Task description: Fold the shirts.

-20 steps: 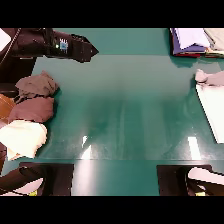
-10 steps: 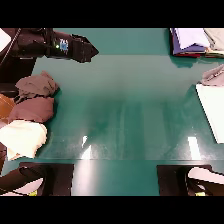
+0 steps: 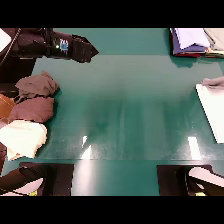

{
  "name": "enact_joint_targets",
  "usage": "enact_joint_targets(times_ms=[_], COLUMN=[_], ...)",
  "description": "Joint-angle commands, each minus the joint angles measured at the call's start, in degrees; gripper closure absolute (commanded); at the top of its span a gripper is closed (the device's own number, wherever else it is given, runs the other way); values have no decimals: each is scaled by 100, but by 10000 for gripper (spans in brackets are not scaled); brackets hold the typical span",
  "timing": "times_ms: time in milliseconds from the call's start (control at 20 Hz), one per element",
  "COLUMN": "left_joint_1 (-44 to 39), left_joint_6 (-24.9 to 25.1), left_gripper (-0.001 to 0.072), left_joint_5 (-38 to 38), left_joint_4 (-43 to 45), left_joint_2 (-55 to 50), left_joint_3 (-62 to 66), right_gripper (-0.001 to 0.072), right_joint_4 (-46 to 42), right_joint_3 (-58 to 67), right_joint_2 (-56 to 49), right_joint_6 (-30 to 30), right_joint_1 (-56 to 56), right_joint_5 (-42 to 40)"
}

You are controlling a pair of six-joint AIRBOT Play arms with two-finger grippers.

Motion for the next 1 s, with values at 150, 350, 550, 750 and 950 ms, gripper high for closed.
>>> enact_joint_targets(times_ms=[150,350,550,750,950], left_joint_1=[-4,-4,-4,-2,-4], left_joint_6=[48,50,46,46,44], left_gripper=[686,686,686,686,686], left_joint_5=[2,0,7,90,7], left_joint_4=[15,17,11,66,87], left_joint_2=[-2,-2,-2,-2,-2], left_joint_3=[-2,-2,-2,0,0], right_gripper=[648,76,77,78,165], right_joint_4=[-1388,-1447,-310,907,911], right_joint_3=[-1729,-2363,-2352,-2352,-2352], right_joint_2=[767,955,1130,1513,1849], right_joint_6=[15,17,13,13,9], right_joint_1=[-782,-1224,-1091,116,2000], right_joint_5=[323,330,275,201,-28])
